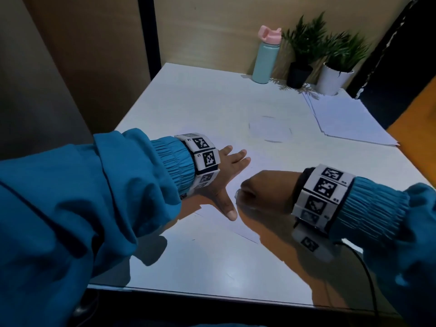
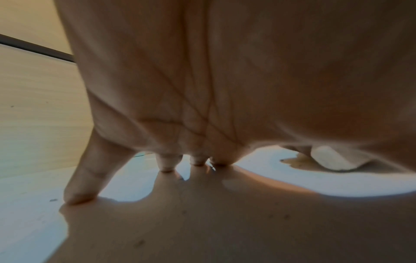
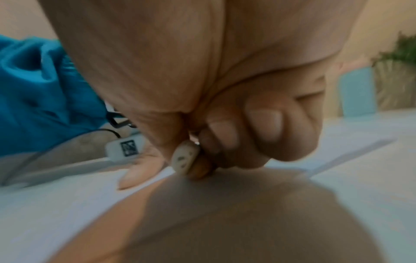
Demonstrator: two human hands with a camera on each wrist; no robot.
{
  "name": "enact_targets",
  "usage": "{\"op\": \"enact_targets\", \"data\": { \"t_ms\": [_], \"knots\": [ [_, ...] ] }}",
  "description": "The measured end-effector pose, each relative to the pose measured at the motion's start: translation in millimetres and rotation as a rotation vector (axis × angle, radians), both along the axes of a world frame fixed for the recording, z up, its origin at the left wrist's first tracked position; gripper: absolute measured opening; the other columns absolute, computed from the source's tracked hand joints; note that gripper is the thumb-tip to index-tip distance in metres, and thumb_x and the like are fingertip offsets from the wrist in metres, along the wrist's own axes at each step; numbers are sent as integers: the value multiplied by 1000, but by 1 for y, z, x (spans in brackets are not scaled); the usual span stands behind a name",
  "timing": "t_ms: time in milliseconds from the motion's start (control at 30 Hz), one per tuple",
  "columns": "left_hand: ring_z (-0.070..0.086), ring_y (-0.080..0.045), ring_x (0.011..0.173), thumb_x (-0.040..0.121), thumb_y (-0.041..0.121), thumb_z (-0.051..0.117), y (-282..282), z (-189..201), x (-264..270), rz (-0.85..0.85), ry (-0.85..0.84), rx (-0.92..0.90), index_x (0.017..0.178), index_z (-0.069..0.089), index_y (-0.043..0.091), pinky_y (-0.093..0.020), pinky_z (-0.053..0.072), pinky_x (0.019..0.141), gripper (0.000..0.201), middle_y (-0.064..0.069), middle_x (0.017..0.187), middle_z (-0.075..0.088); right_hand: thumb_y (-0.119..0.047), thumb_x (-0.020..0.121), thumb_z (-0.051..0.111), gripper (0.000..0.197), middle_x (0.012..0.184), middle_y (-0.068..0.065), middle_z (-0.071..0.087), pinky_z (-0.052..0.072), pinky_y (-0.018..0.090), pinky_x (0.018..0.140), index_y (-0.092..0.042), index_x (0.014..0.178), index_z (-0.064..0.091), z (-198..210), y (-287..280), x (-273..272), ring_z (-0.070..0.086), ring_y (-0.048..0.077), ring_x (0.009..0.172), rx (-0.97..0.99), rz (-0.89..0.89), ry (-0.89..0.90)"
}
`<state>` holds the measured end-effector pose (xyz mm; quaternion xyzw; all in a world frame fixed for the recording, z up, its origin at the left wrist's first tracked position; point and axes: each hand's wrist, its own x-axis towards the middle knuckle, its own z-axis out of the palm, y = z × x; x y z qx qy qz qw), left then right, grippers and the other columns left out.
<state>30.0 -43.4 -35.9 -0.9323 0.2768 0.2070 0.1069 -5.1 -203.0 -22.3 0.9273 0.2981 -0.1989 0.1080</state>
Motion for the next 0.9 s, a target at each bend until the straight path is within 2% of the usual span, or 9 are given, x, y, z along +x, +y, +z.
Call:
{"op": "enact_targets", "data": {
  "t_ms": [233,300,367,400,467,633,700,800,900],
  "knots": [
    [-11,-29,151,34,105,38,-11,-11,-9,77,-49,-51,155,-16,25,-58,5,117,154,3,163,-18,-33,102,31,38,120,12,62,38,31,89,-8,109,58,19,-42,37,57,29,113,-96,-209,-83],
    [-10,-30,151,40,105,42,-18,-15,-12,106,-66,-53,155,-15,26,-58,5,116,151,3,163,-18,-31,102,34,28,108,10,61,36,27,80,-12,94,53,22,-58,42,58,27,99,-44,-277,-86],
    [-8,-32,151,42,104,43,-26,-14,-13,136,-73,-39,155,-15,25,-59,6,116,150,2,164,-17,-26,97,44,24,83,2,61,41,25,64,-12,79,52,23,-75,47,57,18,66,80,-404,-71],
    [-7,-33,151,42,104,42,-30,-13,-14,149,-74,-28,155,-15,25,-59,7,116,149,1,164,-16,-22,93,50,20,71,-3,63,42,25,55,-15,75,55,21,-83,51,55,14,53,161,-479,-59],
    [-3,-35,151,44,104,40,-37,-13,-16,159,-77,-18,155,-14,25,-60,9,116,147,0,165,-13,-17,86,58,6,62,-6,64,45,25,49,-19,80,59,21,-96,52,55,14,45,244,-583,-67],
    [10,-30,151,61,96,46,-37,12,-7,213,-26,-110,156,-12,20,-50,15,118,135,-5,165,-9,-21,82,67,9,84,0,69,53,35,65,-18,90,64,18,-108,57,57,15,62,220,-649,-97],
    [19,-29,149,66,92,47,-17,27,18,299,6,-135,158,0,15,-49,20,119,128,-8,165,7,-26,86,66,13,92,0,67,50,33,70,-17,94,64,15,-113,61,56,14,71,194,-634,-127],
    [40,-29,138,66,89,51,32,29,43,372,-65,-55,151,30,10,-39,34,106,118,-11,153,38,-26,86,65,13,93,0,67,52,34,76,-17,95,64,11,-117,63,57,14,74,215,-631,-129],
    [40,-15,120,84,62,62,71,18,49,416,-123,16,150,37,19,-34,30,94,83,0,144,43,-24,87,63,11,87,-4,64,54,37,78,-18,96,63,8,-116,63,57,11,72,240,-621,-126]
  ]
}}
